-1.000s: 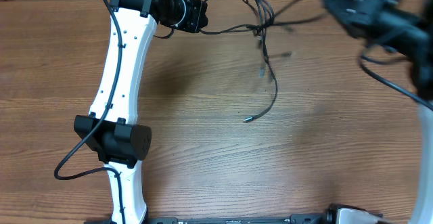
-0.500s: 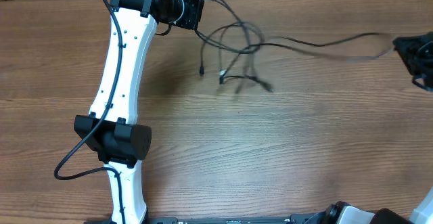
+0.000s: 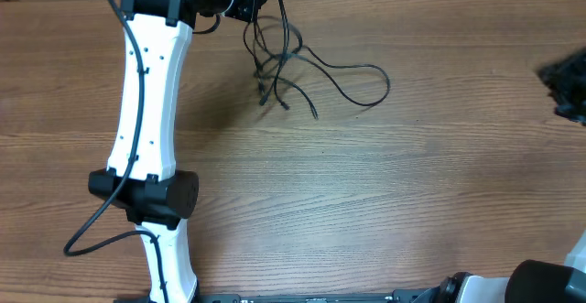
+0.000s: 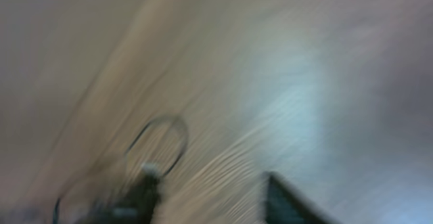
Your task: Untangle cables
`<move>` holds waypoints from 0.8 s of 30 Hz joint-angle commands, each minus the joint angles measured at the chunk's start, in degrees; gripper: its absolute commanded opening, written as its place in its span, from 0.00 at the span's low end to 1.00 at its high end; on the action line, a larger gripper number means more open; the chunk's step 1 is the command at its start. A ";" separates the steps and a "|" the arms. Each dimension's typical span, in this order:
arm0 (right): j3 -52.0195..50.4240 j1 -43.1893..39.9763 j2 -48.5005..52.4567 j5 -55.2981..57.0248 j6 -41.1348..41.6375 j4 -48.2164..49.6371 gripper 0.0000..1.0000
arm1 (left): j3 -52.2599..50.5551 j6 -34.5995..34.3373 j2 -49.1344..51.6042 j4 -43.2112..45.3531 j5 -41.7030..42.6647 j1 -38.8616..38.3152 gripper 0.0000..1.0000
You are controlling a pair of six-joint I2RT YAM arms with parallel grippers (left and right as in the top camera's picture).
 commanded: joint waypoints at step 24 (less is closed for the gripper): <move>-1.46 43.82 14.49 -13.84 -31.87 20.85 0.88 | 3.41 -1.31 -6.67 -3.56 15.47 -0.35 0.04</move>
